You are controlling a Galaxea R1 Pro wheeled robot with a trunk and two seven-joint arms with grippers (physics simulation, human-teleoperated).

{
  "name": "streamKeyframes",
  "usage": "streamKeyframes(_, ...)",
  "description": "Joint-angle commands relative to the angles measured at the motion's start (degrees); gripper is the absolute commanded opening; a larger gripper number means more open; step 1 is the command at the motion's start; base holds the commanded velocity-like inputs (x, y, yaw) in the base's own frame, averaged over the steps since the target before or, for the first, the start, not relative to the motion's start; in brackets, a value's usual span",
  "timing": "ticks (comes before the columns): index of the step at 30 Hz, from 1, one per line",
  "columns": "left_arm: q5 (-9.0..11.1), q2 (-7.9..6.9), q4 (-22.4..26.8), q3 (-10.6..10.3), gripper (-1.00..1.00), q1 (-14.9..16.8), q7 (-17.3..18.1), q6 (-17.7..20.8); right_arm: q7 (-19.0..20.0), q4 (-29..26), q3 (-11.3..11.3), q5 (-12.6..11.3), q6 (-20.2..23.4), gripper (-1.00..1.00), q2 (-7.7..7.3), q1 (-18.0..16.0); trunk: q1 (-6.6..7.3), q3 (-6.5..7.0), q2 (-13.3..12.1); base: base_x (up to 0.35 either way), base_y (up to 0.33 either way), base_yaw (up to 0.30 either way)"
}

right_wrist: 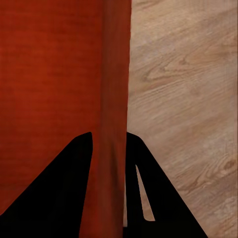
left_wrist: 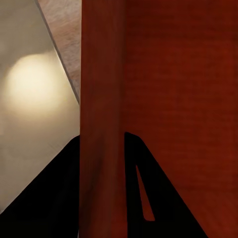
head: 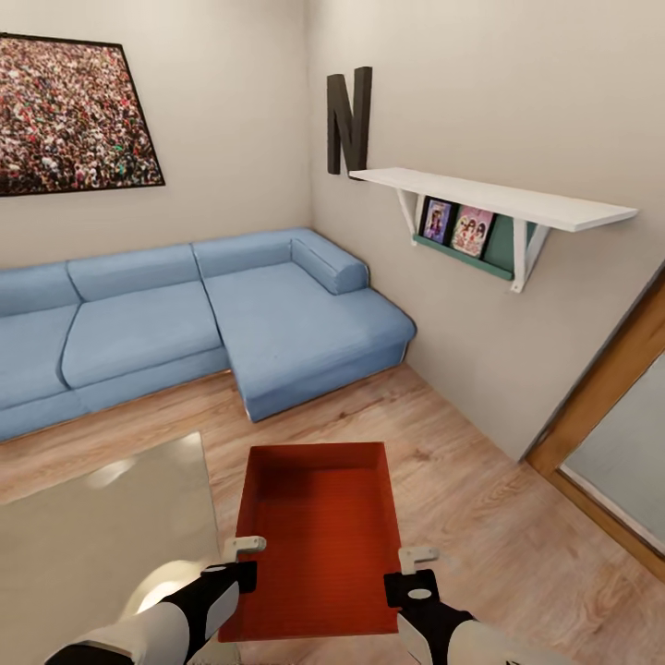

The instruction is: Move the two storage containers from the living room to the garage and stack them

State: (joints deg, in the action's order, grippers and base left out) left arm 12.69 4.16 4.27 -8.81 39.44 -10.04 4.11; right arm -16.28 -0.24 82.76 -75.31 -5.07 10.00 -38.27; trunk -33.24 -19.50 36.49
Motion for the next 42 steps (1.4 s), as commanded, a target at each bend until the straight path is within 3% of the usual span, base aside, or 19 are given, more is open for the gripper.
streamKeyframes(1, 0.8, -0.38, -0.1, 2.5, -1.0, 0.0, -0.6, 0.4, -0.7, -0.1, -0.3, 0.3, -1.6, -1.0, 0.0, 0.0, -0.01, -0.08, 0.1, 0.0, 0.0, 0.271)
streamKeyframes(42, 0.8, -0.38, -0.1, 2.5, -1.0, 0.0, -0.6, 0.4, -0.7, -0.1, -0.4, 0.2, -1.6, -1.0, 0.0, 0.0, -0.01, -0.08, 0.1, 0.0, 0.0, 0.271)
